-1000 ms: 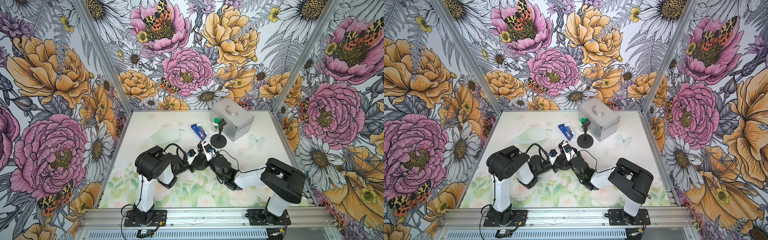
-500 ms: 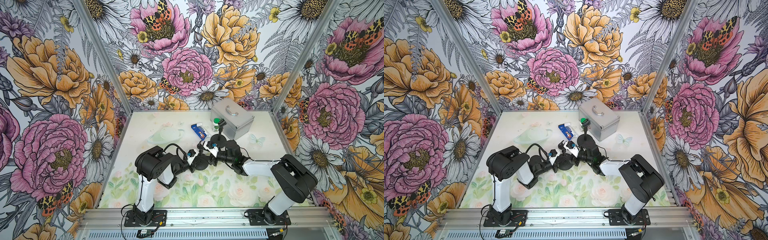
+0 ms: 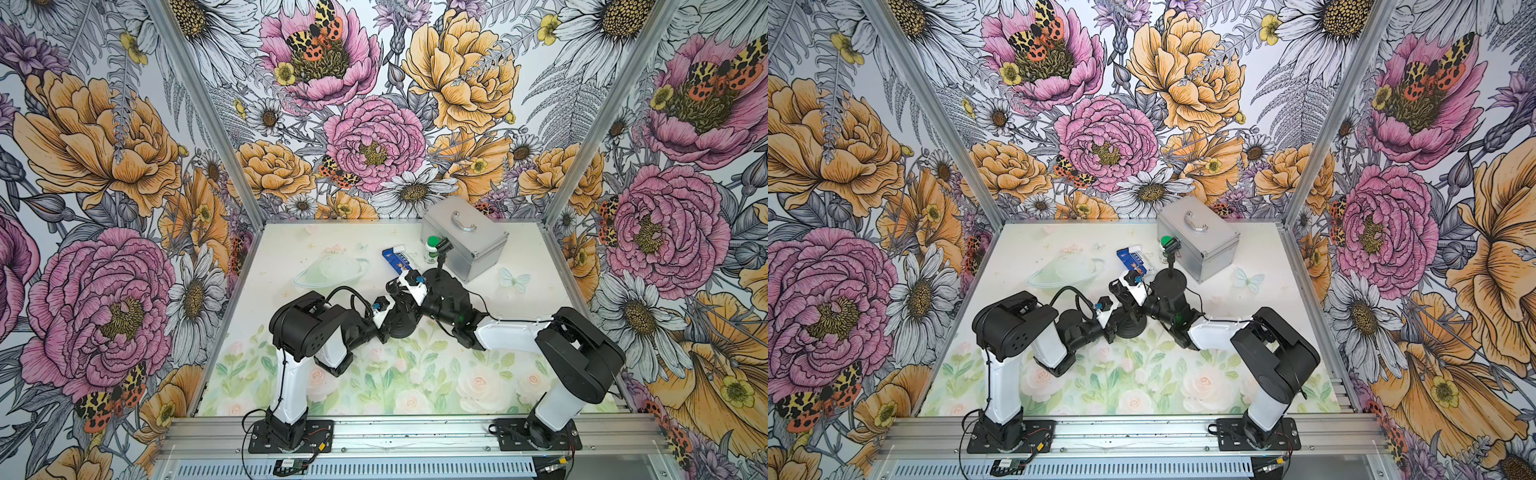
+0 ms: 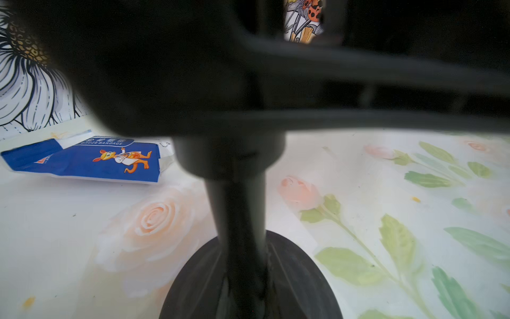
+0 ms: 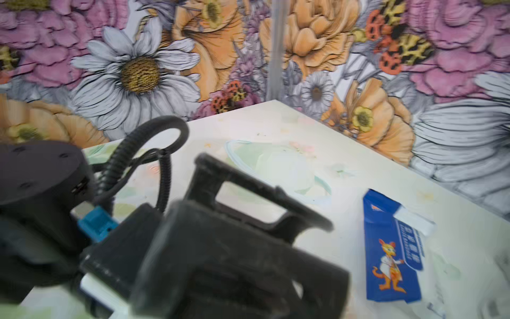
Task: Assemble a microphone stand
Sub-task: Screw the microphone stand pole into the microphone stand base.
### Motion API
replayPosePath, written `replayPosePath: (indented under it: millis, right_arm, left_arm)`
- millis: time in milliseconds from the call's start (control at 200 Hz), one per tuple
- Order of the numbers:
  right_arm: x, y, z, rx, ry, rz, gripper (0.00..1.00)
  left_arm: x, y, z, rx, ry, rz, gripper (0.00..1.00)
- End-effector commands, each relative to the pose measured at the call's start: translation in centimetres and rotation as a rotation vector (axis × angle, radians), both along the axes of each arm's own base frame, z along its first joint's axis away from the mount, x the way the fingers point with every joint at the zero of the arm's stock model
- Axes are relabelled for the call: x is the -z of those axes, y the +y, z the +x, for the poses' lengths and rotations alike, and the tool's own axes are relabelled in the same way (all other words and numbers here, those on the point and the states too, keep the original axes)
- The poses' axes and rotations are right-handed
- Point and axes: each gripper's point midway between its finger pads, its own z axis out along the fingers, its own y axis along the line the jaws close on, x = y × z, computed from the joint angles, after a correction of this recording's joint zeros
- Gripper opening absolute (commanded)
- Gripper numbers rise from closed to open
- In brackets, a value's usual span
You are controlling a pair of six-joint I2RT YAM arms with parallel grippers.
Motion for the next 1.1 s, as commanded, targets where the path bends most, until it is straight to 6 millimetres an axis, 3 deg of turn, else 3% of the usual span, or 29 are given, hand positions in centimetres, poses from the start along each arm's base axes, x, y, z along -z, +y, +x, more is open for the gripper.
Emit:
replayPosePath:
  millis: [0,95,210,275,355,390,435,590,615,715,1096]
  right_arm:
    - [4.9,-8.5,2.0,0.715,0.037,-0.032,0.0]
    - [4.9,-6.8,0.3,0.723,-0.004,-0.069,0.0]
    - [4.7,-3.5,-0.4,0.522,-0.013,-0.143,0.0]
    - [4.6,-1.2,-1.2,0.33,-0.038,-0.188,0.13]
    - [4.7,0.9,-3.6,0.047,-0.069,-0.232,0.28]
    - [4.7,1.5,-5.0,-0.085,-0.082,-0.25,0.3]
    - [4.9,1.4,-6.0,-0.187,-0.1,-0.277,0.31]
    - [5.2,-0.2,-6.6,-0.331,-0.099,-0.295,0.34]
    - [5.0,-1.3,-5.6,-0.314,-0.096,-0.29,0.37]
    - [4.1,-2.3,-3.8,-0.3,-0.065,-0.253,0.42]
    - [0.4,-2.0,-3.6,-0.652,0.008,-0.023,0.43]
  left_arm:
    - [1.4,0.2,-0.4,0.006,0.016,0.046,0.2]
    - [1.3,0.2,-0.5,0.007,0.017,0.044,0.2]
    - [1.2,0.2,-0.4,0.006,0.017,0.04,0.2]
    - [1.2,0.2,-0.4,0.005,0.018,0.04,0.2]
    - [1.3,0.2,-0.4,0.007,0.019,0.04,0.2]
    - [1.2,0.2,-0.5,0.007,0.019,0.039,0.2]
    - [1.2,0.2,-0.5,0.007,0.019,0.039,0.2]
    - [1.2,0.1,-0.5,0.012,0.02,0.036,0.2]
    - [1.2,0.1,-0.5,0.011,0.02,0.035,0.2]
    - [1.2,0.2,-0.4,0.01,0.022,0.034,0.2]
    - [1.2,-0.1,-0.6,0.028,0.026,0.028,0.21]
